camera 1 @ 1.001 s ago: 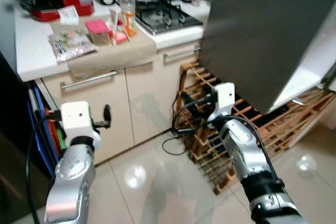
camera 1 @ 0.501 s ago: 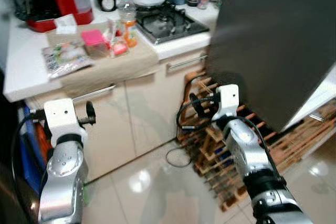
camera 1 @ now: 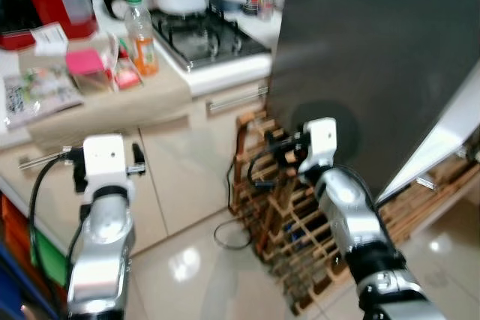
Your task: Restocking fridge
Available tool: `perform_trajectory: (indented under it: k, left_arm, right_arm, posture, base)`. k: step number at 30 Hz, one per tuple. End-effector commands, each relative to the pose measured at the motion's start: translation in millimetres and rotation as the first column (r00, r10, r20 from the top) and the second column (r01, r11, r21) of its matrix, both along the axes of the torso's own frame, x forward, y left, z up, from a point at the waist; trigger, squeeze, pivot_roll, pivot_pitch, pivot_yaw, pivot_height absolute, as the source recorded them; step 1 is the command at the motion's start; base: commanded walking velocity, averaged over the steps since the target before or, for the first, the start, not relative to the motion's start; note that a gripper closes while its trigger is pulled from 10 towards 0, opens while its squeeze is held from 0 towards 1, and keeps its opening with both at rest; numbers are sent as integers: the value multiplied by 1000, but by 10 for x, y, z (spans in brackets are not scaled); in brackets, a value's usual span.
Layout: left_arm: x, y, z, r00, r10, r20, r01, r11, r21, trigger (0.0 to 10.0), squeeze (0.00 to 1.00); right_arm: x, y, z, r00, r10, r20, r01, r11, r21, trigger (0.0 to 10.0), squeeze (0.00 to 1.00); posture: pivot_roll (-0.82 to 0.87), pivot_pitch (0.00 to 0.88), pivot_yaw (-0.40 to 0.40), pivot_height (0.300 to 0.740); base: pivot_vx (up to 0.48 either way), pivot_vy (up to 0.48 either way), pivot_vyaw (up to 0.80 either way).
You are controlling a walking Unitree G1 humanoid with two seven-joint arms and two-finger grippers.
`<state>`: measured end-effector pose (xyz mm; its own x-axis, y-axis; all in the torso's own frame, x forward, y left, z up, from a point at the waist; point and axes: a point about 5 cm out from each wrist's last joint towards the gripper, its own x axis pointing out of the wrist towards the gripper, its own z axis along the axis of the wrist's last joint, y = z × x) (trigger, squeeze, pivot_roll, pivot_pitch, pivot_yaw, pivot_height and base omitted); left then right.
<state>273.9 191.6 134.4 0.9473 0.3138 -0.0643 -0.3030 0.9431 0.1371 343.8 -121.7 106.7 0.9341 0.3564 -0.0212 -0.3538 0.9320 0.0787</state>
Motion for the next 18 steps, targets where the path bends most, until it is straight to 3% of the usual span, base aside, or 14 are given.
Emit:
perform_trajectory:
  k: [1, 12, 14, 18]
  left_arm:
    - [-23, 61, 24, 1000, 14, 19, -14, 1000, -12, 10000, 0]
    - [-23, 23, 12, 1000, -20, 18, 21, 999, -36, 10000, 0]
    - [-19, -9, 20, 999, -36, 8, 36, 999, 13, 10000, 0]
    - [-23, -48, 13, 998, -63, -5, 63, 998, 30, 10000, 0]
  right_arm:
    - [27, 39, 58, 1000, 2, 15, -2, 1000, 27, 10000, 0]
    - [-21, 86, 59, 998, 53, 36, -55, 998, 38, 10000, 0]
    - [-20, 63, 60, 998, 51, 27, -53, 996, 72, 10000, 4]
    - [-9, 31, 51, 999, 39, 4, -39, 992, 119, 10000, 12]
  posture:
    - [-11, 0, -14, 740]
    - [-14, 0, -15, 740]
    - [-13, 0, -21, 740]
    - [-8, 0, -23, 740]
  base:
    - [0, 0, 0]
    - [0, 0, 632]
    - [0, 0, 663]
    - [0, 0, 659]
